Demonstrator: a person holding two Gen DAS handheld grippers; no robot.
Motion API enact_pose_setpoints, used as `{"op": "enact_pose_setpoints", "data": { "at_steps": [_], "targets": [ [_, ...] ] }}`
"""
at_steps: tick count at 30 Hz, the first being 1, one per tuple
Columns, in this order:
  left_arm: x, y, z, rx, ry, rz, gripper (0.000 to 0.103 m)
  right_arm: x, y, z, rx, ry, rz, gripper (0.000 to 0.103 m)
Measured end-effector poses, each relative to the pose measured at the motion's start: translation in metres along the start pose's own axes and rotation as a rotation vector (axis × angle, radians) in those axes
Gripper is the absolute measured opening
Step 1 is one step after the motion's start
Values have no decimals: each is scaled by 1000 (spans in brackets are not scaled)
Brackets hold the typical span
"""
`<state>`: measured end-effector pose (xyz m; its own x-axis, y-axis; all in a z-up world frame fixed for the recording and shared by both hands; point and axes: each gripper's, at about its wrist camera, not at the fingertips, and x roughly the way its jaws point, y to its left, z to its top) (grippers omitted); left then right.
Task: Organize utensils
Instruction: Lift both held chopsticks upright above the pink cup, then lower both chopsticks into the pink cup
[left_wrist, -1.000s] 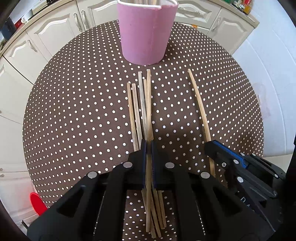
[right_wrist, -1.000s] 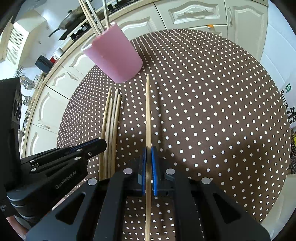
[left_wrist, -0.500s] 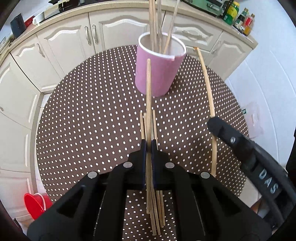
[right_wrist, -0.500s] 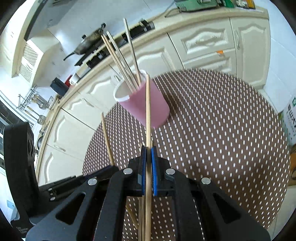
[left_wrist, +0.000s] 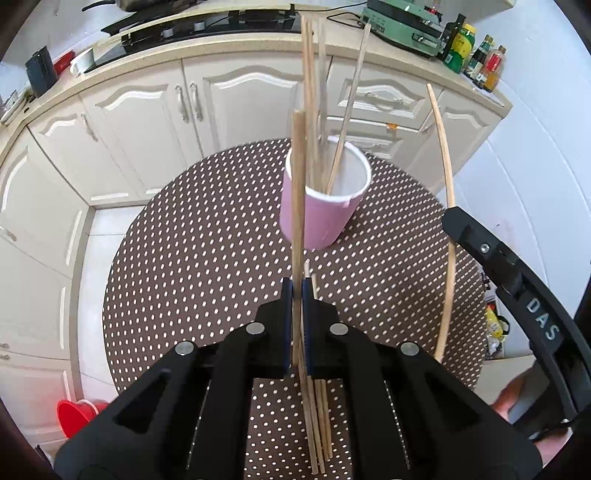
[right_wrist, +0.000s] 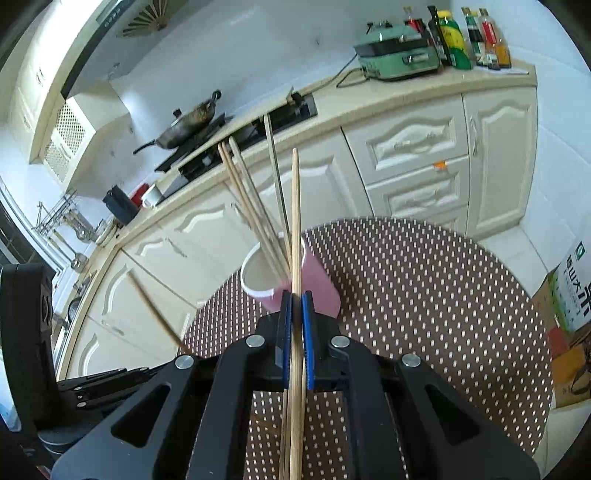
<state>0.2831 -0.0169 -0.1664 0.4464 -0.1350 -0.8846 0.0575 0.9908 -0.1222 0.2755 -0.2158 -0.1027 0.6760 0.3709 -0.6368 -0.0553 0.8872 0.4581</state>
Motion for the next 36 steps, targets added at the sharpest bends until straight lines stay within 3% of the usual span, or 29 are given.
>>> {"op": "enact_pose_setpoints", "data": {
  "at_steps": [13, 22, 29, 36],
  "targets": [
    [-41, 2, 50, 38, -81, -11, 6, 5, 14, 44, -12, -139, 13, 5],
    [-77, 14, 84, 20, -77, -114, 6, 6, 17, 69, -9, -237, -6, 5],
    [-106, 11, 109, 69, -153, -73, 6, 15, 20, 78, -3, -277, -19, 5],
    [-82, 14, 128, 46, -113, -81, 6, 31, 20, 85, 9, -300, -17, 5]
  ]
}}
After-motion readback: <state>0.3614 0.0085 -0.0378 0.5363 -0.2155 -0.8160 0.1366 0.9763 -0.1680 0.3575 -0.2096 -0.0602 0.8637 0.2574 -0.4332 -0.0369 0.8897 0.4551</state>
